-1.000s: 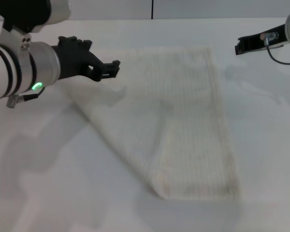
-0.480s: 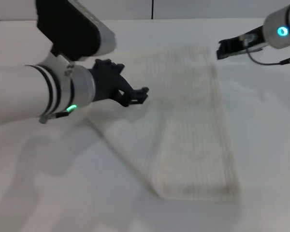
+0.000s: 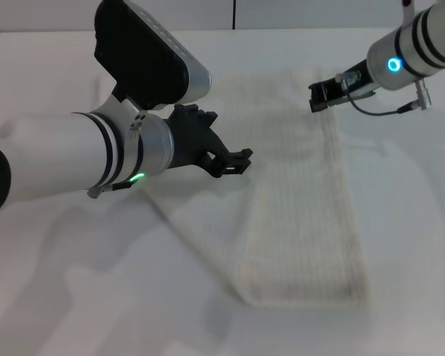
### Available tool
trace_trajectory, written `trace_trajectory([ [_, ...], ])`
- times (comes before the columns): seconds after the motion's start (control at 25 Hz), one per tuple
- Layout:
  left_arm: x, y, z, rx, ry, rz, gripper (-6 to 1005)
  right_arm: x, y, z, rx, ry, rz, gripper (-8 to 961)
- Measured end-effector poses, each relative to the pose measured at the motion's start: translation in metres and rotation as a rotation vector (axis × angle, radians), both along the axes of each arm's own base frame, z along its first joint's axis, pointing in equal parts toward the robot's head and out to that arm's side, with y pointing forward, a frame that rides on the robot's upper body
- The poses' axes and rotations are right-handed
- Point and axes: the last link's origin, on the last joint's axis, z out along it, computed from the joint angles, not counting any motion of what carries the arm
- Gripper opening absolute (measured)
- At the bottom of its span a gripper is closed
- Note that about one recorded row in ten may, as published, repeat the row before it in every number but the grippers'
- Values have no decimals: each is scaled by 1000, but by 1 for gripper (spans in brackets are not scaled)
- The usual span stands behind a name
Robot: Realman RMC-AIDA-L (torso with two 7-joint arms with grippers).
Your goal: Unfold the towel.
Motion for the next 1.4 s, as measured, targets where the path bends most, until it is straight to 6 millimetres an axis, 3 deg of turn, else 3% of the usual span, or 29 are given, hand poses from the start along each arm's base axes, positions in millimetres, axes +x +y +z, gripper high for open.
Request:
trace_trajectory([
  [0.36,1,-1,-14,-11,-11,-21,751,13,-1,-7,10,-13,-25,7],
  [0.48,4,-1,-30,-36,-8,-47,749,13,-1,-7,11,-14,-24,8],
  [0.84,5,2,-39,-25,-22,-70,745,9,0,-7,7,-14,-17,10],
  [0.92,0,8,-53,-21,5,-96,744,9,0,-7,5,-14,-16,11],
  [1.4,-13,19,-68,-25,31,-87,738,8,0,-8,2,-15,-17,14],
])
